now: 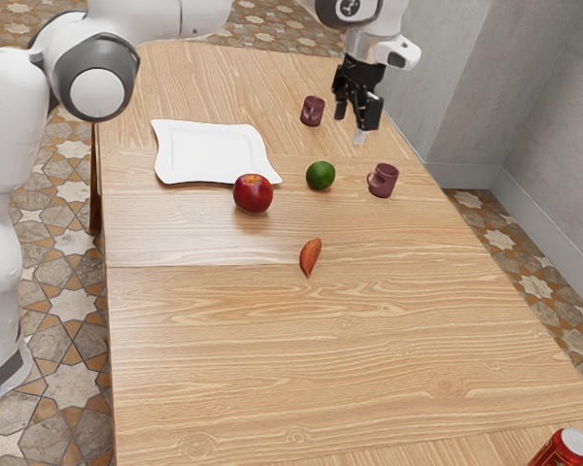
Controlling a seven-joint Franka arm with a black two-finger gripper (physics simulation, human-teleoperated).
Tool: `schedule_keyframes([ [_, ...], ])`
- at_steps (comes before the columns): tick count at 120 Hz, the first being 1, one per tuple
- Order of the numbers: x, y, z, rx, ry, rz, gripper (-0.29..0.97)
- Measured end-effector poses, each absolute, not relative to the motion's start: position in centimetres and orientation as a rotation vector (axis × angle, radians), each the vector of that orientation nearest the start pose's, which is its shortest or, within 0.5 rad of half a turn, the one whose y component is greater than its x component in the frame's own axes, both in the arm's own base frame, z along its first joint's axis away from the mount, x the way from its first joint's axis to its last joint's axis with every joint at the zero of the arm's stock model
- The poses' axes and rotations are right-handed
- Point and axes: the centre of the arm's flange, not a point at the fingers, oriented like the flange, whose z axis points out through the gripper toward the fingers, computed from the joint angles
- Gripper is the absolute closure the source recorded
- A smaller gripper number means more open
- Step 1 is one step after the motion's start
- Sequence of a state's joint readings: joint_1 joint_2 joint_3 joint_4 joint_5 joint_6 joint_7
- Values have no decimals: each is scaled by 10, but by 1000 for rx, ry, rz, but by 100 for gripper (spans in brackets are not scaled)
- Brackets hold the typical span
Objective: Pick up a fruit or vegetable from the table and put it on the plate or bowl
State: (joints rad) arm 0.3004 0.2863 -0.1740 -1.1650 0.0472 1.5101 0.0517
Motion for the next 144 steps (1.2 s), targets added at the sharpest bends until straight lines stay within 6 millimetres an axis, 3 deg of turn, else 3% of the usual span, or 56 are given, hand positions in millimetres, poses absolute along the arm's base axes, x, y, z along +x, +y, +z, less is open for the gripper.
schedule_keyframes([
  [23,623,106,641,-3136,-108,-88,0],
  [31,616,127,646,-3148,-170,-102,0],
  [40,607,123,673,-3111,-156,-169,0],
  [47,607,143,668,-3081,-204,-150,0],
  [53,607,175,651,-3060,-284,-90,0],
  [59,611,203,621,-3047,-349,12,0],
  [67,613,222,594,-3039,-392,103,0],
  [87,620,229,569,-3056,-400,181,0],
  [108,669,236,531,-3073,-380,135,0],
  [144,680,260,477,-3091,-377,211,0],
])
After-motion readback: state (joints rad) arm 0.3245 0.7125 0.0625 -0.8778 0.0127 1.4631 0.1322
